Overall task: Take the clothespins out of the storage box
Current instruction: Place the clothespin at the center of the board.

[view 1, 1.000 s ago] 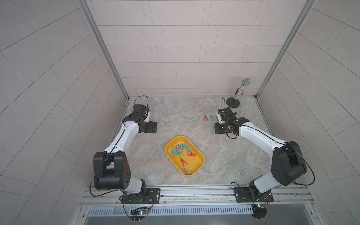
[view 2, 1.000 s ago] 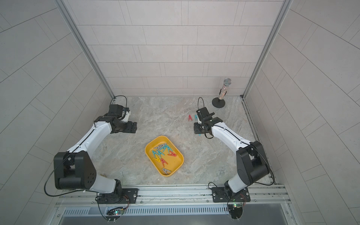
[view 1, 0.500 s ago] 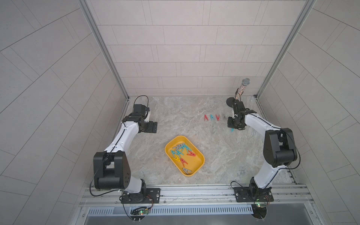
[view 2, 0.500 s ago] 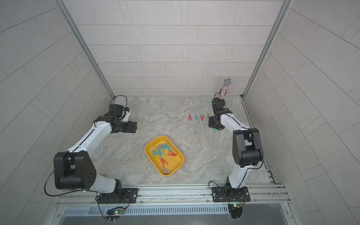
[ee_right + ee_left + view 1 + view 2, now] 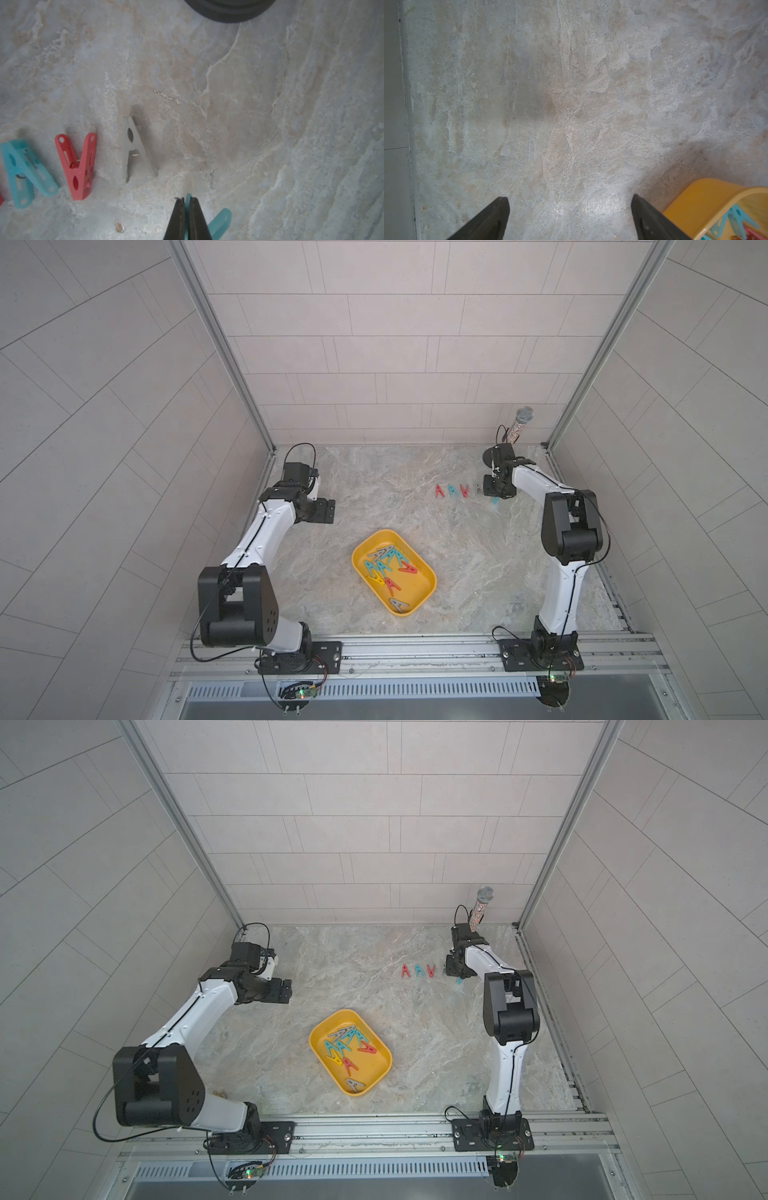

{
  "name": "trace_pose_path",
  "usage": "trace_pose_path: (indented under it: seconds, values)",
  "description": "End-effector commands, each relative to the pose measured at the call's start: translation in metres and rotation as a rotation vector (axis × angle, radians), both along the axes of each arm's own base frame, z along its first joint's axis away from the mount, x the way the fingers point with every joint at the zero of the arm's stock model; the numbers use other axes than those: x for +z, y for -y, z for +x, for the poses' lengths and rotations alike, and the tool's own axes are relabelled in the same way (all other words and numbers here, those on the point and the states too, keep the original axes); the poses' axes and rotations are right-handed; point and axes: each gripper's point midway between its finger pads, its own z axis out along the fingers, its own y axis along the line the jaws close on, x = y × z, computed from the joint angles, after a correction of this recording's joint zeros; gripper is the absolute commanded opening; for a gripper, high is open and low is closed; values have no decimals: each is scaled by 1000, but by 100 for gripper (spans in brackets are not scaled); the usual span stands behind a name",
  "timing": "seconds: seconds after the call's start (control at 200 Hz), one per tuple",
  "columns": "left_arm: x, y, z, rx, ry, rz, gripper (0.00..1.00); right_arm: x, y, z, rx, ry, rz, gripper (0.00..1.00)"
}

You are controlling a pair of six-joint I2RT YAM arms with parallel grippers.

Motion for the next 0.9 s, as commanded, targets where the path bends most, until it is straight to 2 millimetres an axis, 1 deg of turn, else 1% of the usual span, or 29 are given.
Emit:
trace_pose_path:
  seconds: [0.0,0.12,0.31,0.65,0.826,0.896]
  values:
    - [6,0,-4,-2,8,-7,100,-3,5,7,54,-14,-52,0]
    - [4,0,-4,-3,2,-10,100,-7,3,17,87,-10,-55,0]
    - [5,1,-3,-4,6,-11,100,-13,10,27,99,-21,-96,0]
    - [5,0,-4,-2,3,-10,100,-23,21,32,110,-71,-175,3]
    - [5,0,-4,-1,4,-8,100,-22,24,31,115,-75,-192,9]
    - [5,0,-4,-1,5,-9,100,-19,23,31,116,-68,-190,12]
